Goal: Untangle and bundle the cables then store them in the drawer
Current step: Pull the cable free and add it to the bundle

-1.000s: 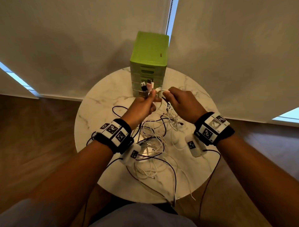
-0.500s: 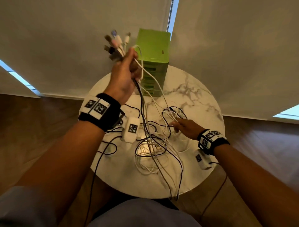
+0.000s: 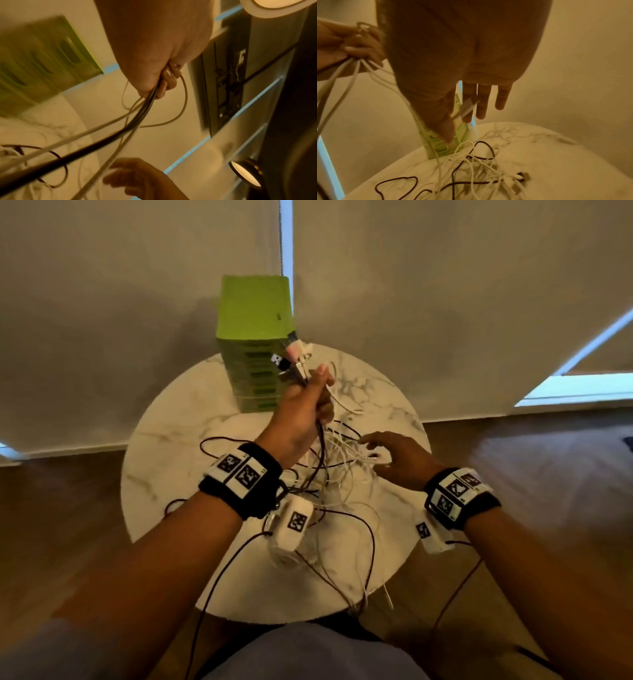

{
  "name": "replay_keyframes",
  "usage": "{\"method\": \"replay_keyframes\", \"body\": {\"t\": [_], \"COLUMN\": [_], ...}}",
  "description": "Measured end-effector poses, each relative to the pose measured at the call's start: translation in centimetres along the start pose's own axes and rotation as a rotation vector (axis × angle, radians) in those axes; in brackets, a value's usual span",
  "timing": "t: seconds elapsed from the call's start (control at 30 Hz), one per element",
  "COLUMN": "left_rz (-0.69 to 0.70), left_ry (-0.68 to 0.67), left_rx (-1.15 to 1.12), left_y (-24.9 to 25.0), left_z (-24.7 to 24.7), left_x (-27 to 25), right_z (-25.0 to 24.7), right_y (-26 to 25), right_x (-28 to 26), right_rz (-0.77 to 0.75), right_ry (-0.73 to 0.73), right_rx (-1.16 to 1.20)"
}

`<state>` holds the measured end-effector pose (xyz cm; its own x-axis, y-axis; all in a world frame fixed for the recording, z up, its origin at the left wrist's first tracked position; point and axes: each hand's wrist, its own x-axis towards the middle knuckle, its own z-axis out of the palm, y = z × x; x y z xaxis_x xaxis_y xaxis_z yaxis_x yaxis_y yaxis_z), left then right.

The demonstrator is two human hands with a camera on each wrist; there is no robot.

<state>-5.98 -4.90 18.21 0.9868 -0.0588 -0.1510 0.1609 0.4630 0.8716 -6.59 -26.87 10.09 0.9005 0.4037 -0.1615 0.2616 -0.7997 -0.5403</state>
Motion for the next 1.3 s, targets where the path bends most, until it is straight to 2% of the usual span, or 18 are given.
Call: {"method": "replay_keyframes", "body": {"t": [0.07, 0.17, 0.27, 0.33, 0.4, 0.47, 0.53, 0.6, 0.67, 0.77, 0.83, 0.9, 0.97, 1.03, 1.07, 1.2, 1.3], "left_rz": [-0.03, -0.047, -0.058, -0.052, -0.048, -0.033, -0.015, -0.017, -0.033, -0.063, -0.054, -0.062, -0.078, -0.079, -0.089, -0.17, -0.245], "left_ry": [-0.119, -0.269, -0.396, -0.439, -0.445, -0.409, -0.375, -0.364, -0.381, -0.42, -0.442, -0.467, -0.498, -0.538, -0.563, -0.604, -0.603], "left_rx": [0.05, 0.155, 0.312, 0.363, 0.368, 0.352, 0.34, 0.346, 0.368, 0.425, 0.474, 0.495, 0.501, 0.519, 0.5, 0.259, 0.103], "left_y": [-1.7, -3.9, -6.1, -7.1, -7.9, -8.4, -8.5, -8.8, -9.3, -10.3, -10.7, -10.7, -10.5, -10.2, -10.0, -8.7, -8.1], "left_z": [2.8, 6.5, 9.5, 10.4, 11.1, 11.3, 11.4, 11.7, 12.1, 13.1, 13.5, 13.6, 13.1, 12.2, 11.7, 10.1, 9.7], "left_x": [-0.2, -0.9, -1.7, -1.9, -1.6, -1.0, -0.3, 0.0, -0.2, -1.1, -1.2, -1.0, -0.6, 0.0, 0.3, 1.0, 0.9], "right_z": [-0.5, -1.7, -2.3, -2.5, -2.6, -2.2, -2.1, -2.3, -2.9, -4.3, -5.4, -6.5, -7.6, -8.6, -8.9, -8.0, -5.1], "right_y": [0.7, 0.0, 0.0, 0.5, 2.1, 4.2, 5.9, 7.0, 6.4, 4.0, 2.7, 2.0, 2.6, 4.7, 6.1, 13.0, 14.9], "right_x": [-2.9, -7.2, -10.5, -11.9, -13.5, -15.2, -16.8, -17.7, -17.5, -16.1, -15.3, -14.9, -14.8, -15.0, -15.3, -17.3, -18.6], "right_rz": [0.056, 0.123, 0.135, 0.149, 0.207, 0.293, 0.442, 0.567, 0.517, 0.285, 0.213, 0.162, 0.125, 0.151, 0.186, 0.426, 0.521], "right_ry": [0.033, 0.127, 0.351, 0.502, 0.555, 0.496, 0.396, 0.382, 0.416, 0.44, 0.385, 0.315, 0.374, 0.428, 0.41, 0.151, 0.007], "right_rx": [-0.041, 0.079, 0.201, 0.254, 0.209, 0.147, 0.108, 0.095, 0.115, 0.293, 0.41, 0.394, 0.264, 0.122, 0.061, -0.166, -0.209]}}
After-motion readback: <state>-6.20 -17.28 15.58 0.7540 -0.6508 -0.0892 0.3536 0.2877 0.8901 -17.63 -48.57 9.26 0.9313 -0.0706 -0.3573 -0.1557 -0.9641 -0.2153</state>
